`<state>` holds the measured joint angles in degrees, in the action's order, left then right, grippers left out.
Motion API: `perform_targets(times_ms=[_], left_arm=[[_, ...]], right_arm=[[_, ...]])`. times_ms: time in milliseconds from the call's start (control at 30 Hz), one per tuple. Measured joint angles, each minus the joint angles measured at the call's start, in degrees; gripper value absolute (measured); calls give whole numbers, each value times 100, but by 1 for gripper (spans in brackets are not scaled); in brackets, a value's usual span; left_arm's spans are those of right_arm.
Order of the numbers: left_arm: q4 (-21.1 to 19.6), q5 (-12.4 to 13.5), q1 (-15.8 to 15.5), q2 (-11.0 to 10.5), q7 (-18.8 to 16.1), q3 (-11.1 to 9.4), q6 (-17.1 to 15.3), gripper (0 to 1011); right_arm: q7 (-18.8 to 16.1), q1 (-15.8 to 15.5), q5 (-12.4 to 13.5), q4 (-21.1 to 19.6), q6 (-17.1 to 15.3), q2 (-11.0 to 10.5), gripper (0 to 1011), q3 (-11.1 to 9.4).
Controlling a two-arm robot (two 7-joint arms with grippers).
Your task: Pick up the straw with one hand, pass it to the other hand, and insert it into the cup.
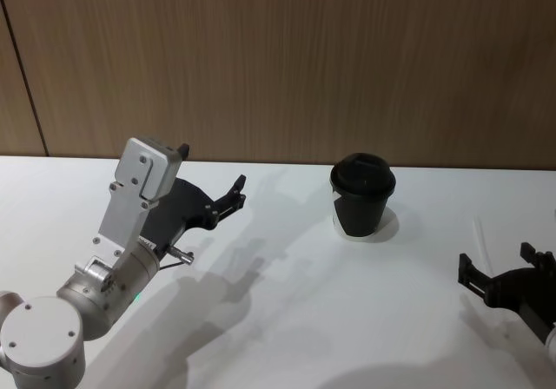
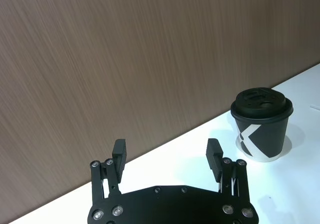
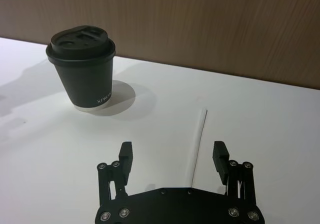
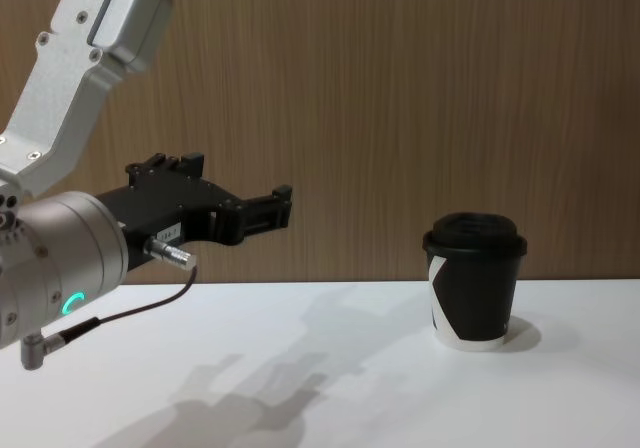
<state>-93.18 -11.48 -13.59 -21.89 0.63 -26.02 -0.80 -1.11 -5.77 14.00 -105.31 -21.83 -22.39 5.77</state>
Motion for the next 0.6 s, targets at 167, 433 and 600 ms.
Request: perform_targets(times_ms=[167,433,600], left_arm=[[0,0,0,0,0,0,0,1003],[0,0,0,0,0,0,0,1003],[0,0,0,0,0,0,0,1003]], right_arm=[[-33,-11,-34,9,-39,-27,1001,-10],[-52,-18,-54,22,-185,-22,1001,-59],[-56,-20,-53,35,-261,3,1001,-86]])
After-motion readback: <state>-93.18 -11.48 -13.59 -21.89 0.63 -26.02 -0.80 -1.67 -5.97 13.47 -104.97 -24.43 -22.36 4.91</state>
